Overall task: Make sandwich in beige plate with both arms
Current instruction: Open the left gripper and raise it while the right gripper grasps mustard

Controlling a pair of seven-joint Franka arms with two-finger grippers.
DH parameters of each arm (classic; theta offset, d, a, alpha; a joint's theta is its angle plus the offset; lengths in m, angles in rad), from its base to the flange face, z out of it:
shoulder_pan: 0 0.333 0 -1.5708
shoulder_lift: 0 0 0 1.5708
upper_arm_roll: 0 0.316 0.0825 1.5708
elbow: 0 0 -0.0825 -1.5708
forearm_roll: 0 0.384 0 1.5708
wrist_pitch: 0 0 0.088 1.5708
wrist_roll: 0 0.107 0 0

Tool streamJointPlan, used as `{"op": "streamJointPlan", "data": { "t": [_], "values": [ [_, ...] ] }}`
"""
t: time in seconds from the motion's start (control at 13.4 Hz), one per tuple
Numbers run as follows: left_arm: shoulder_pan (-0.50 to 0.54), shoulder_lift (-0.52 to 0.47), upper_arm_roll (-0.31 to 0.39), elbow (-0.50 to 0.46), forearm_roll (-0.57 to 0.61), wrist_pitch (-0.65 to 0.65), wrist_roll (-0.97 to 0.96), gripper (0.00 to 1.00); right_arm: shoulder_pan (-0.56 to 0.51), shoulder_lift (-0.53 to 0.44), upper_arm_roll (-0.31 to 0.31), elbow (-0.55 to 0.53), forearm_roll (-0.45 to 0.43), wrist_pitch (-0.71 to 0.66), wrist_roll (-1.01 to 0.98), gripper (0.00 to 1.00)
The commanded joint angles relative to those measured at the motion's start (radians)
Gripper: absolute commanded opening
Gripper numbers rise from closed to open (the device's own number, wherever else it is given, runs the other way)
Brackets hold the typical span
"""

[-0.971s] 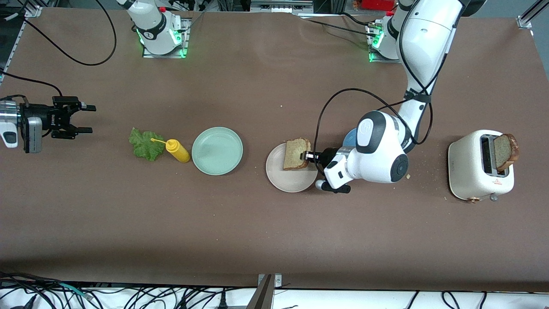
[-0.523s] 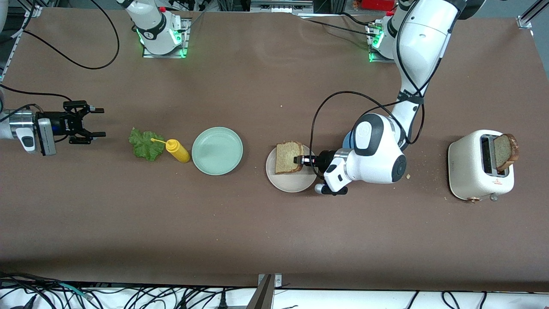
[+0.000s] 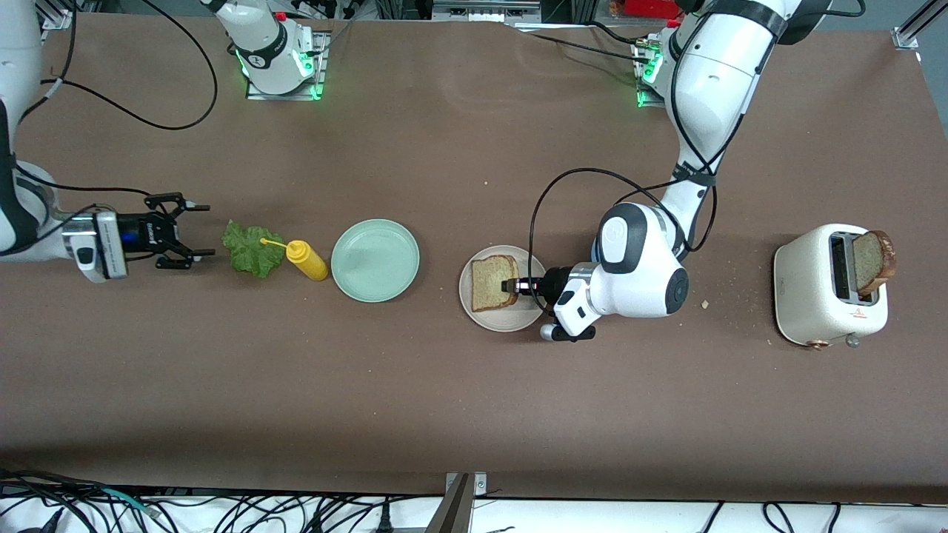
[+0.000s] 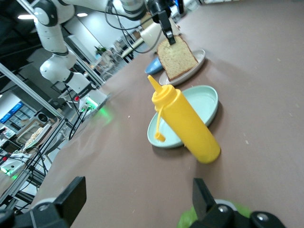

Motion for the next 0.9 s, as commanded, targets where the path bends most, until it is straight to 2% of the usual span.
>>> {"op": "streamJointPlan", "data": {
  "t": [0.0,0.07,0.67,0.82],
  "values": [
    [-0.003,0.011,0.011,0.011,-0.025,-0.006,0.101,0.96,-0.003,0.061,0.023,0.034,0.057,-0.012,-0.090,0.96],
    [0.000,0.009,0.011,-0.003,-0.025,-0.008,0.104,0.99,-0.003,0.073,0.023,0.039,0.083,-0.015,-0.098,0.96],
    [0.089,-0.011,0.022,-0.009,-0.022,-0.092,0.078,0.99,0.004,0.126,0.082,0.050,0.091,-0.024,-0.274,0.96],
    [0.103,-0.031,0.025,-0.017,0.069,-0.092,0.045,1.00,0.004,0.127,0.085,0.050,0.093,-0.026,-0.294,0.96]
  ]
}}
